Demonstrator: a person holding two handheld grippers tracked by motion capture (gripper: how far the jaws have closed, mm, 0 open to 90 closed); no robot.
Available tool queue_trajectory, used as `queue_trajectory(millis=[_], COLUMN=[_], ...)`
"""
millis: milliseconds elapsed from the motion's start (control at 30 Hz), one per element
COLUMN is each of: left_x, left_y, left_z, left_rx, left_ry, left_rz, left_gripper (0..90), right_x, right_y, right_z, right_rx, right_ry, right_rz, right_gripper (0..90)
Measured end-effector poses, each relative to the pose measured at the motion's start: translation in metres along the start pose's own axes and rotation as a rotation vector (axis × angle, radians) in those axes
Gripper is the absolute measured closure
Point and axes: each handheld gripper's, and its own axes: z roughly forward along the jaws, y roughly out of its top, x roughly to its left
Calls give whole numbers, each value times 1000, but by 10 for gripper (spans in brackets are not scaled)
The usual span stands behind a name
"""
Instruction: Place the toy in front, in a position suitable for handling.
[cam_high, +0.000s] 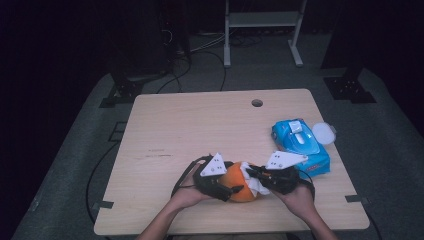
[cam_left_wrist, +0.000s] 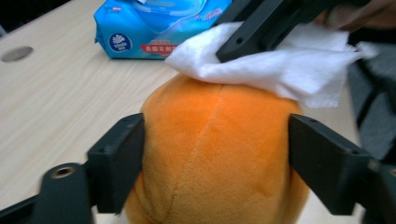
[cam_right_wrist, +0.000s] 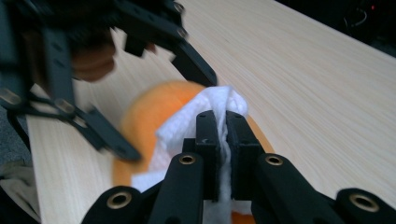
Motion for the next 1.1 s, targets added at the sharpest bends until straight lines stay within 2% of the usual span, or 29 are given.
queue_trajectory(millis=[67,133,200,233,333,400,433,467,600,667,700,767,833,867,900,933,967,1033,1100], left_x=[-2,-4,-3,-3,2,5,5,5,0,0,1,5,15,15,18,21,22,22,19], left_y=[-4,-7,-9,-9,-14,-16,-16,-16,-9,-11,-13,-17,-24,-24,-26,-28,-29,-28,-24], left_z=[2,2,0,0,-3,-5,-4,-4,3,0,-2,-5,-10,-10,-12,-12,-12,-9,-6], left_rx=[-12,-10,2,2,-12,-19,-32,-32,-23,-9,-13,-18,-16,-16,-16,-21,-26,-27,-26], left_ry=[7,7,-4,-4,-27,-30,-33,-33,-30,-33,-38,-38,-53,-53,-58,-71,-79,-82,-81], left_rz=[14,58,92,92,76,60,52,52,76,90,90,69,27,27,13,-10,-19,-29,-13], left_gripper=[237,253,268,278,285,283,274,259,232,242,263,265,265,265,265,264,264,256,248], right_x=[4,12,22,22,17,10,2,0,7,15,15,12,1,1,-4,-14,-17,-19,-12], right_y=[2,7,10,10,9,6,1,0,4,8,8,7,1,1,-3,-12,-13,-13,-6], right_z=[1,6,12,13,10,4,0,-1,4,9,8,7,0,0,-2,-6,-7,-8,-5], right_rx=[-6,-22,0,0,-3,10,8,4,-20,-11,0,4,18,18,22,30,28,26,-5], right_ry=[0,35,31,29,22,-14,-27,-25,4,10,24,29,-2,-2,-10,-25,-25,-27,-5], right_rz=[-14,-25,-78,-88,-79,-77,-49,-34,-45,-81,-87,-85,-70,-70,-57,-14,-2,6,0], right_gripper=[838,836,837,838,838,838,838,837,836,836,837,837,836,836,836,836,837,836,836])
